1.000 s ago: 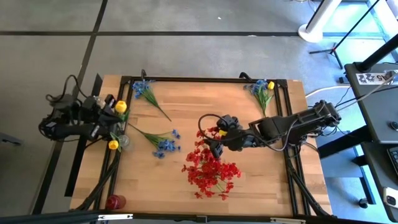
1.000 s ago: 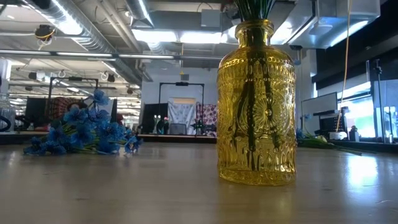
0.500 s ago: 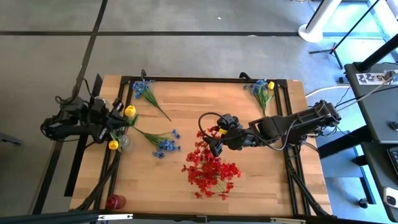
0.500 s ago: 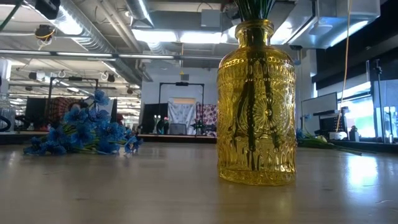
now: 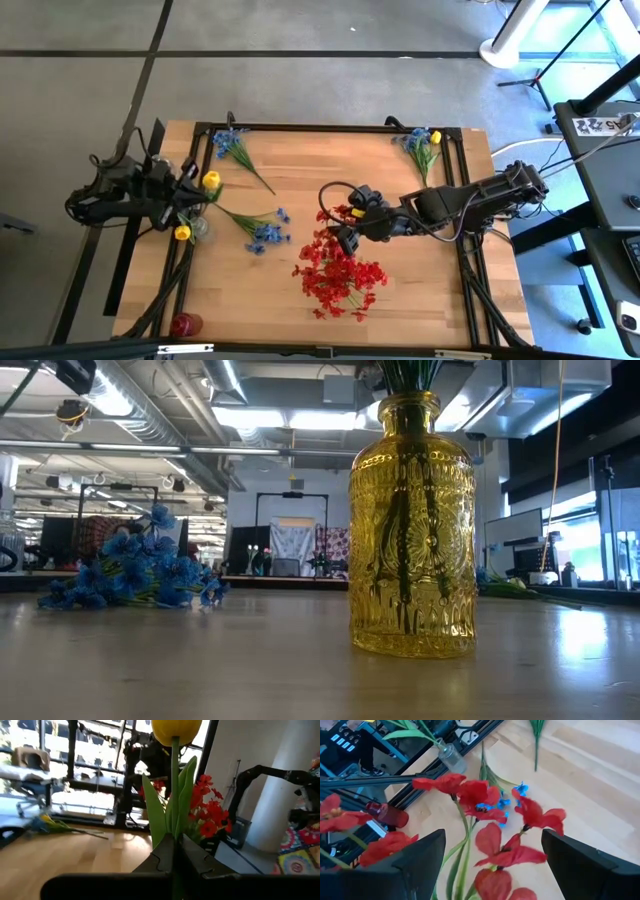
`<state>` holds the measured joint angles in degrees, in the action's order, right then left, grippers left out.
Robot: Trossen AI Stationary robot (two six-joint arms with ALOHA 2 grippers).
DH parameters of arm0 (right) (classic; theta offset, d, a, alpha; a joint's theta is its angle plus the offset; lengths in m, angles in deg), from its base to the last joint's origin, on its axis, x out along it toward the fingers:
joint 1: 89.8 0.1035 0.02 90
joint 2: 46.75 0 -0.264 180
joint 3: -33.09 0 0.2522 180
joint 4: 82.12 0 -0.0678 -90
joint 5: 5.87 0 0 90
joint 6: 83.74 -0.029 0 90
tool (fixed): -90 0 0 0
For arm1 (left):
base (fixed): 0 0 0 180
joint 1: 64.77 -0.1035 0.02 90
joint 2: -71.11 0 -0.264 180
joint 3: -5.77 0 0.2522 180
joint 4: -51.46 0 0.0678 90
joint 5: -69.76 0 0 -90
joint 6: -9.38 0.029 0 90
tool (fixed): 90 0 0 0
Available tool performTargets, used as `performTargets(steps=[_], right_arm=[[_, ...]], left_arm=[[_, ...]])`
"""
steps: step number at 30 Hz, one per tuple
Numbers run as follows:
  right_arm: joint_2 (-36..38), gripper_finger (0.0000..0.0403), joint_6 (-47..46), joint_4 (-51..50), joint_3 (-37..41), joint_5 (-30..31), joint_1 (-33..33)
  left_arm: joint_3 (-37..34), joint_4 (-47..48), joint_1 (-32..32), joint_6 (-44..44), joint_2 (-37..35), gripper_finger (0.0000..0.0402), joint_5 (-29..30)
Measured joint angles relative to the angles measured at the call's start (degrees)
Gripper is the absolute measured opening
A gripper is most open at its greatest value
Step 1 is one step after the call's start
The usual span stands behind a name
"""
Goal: Sort flowers into vase by color
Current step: Put the left yellow tulip into the transparent vase
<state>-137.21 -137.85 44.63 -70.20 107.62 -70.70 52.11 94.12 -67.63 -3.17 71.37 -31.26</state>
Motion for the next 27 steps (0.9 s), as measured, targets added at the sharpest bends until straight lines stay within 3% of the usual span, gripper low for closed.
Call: performTargets(steps=[20, 27], right_arm=[[0.04, 0.033, -0.11, 0.35, 0.0, -1.73, 0.0], [0.04, 0.033, -0.77, 0.44, 0.0, -1.72, 0.0]], left_arm=[[0.07, 3.3, -0.02, -3.09, 0.0, 0.0004, 7.0], [0.07, 3.98, -0.01, -4.89, 0.0, 0.0004, 3.88]])
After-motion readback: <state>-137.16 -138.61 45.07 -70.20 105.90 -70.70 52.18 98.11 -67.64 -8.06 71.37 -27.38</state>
